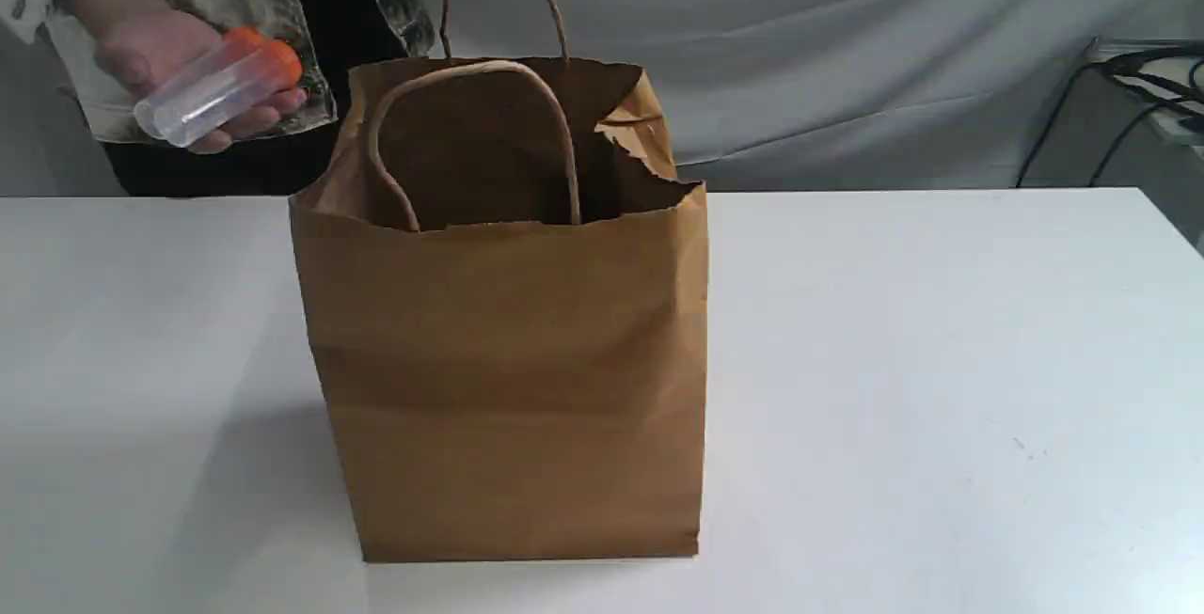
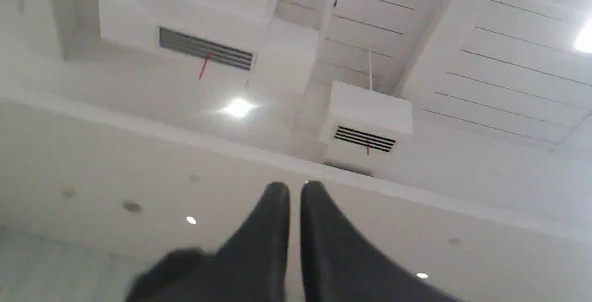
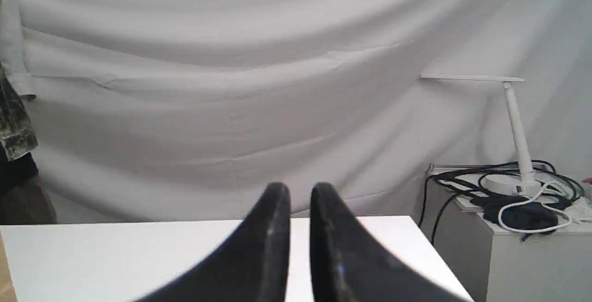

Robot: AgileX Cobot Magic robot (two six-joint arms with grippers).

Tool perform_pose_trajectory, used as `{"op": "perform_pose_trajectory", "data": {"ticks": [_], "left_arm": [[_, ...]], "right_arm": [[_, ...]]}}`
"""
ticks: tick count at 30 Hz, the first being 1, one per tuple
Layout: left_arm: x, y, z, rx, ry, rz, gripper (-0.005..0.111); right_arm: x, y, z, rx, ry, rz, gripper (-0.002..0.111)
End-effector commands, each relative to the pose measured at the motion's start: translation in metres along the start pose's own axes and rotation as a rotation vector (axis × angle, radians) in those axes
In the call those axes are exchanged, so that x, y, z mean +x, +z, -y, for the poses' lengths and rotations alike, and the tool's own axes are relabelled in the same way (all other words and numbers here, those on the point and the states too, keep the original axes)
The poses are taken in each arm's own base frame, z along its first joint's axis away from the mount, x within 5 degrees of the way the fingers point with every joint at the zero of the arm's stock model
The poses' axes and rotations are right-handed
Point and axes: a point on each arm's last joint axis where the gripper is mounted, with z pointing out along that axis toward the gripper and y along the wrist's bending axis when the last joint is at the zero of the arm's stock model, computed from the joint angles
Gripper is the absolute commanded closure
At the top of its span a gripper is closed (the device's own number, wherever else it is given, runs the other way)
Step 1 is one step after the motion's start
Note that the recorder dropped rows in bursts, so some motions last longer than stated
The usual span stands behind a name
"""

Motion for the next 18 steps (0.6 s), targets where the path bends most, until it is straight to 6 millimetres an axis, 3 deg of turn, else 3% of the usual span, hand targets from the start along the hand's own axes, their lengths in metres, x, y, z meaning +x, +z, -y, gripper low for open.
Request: {"op": "perform_pose_trajectory", "data": {"ticks": [1,7,10,18], "left_arm": [[-0.01,0.03,0.003,0.009,0.136,0.029,0.097],[0.0,0.088,0.006,0.061,0.366,0.089,0.097],[0.012,0.12,0.005,0.086,0.379,0.102,0.097],[0.019,0.188,0.005,0.108,0.39,0.211,0.098]], "right_arm": [[0.001,0.0,0.0,0.005,0.009,-0.004,0.099],[0.001,0.0,0.0,0.005,0.009,-0.004,0.099],[0.001,0.0,0.0,0.005,0.009,-0.004,0.099],[0.001,0.0,0.0,0.005,0.009,-0.002,0.099]]}}
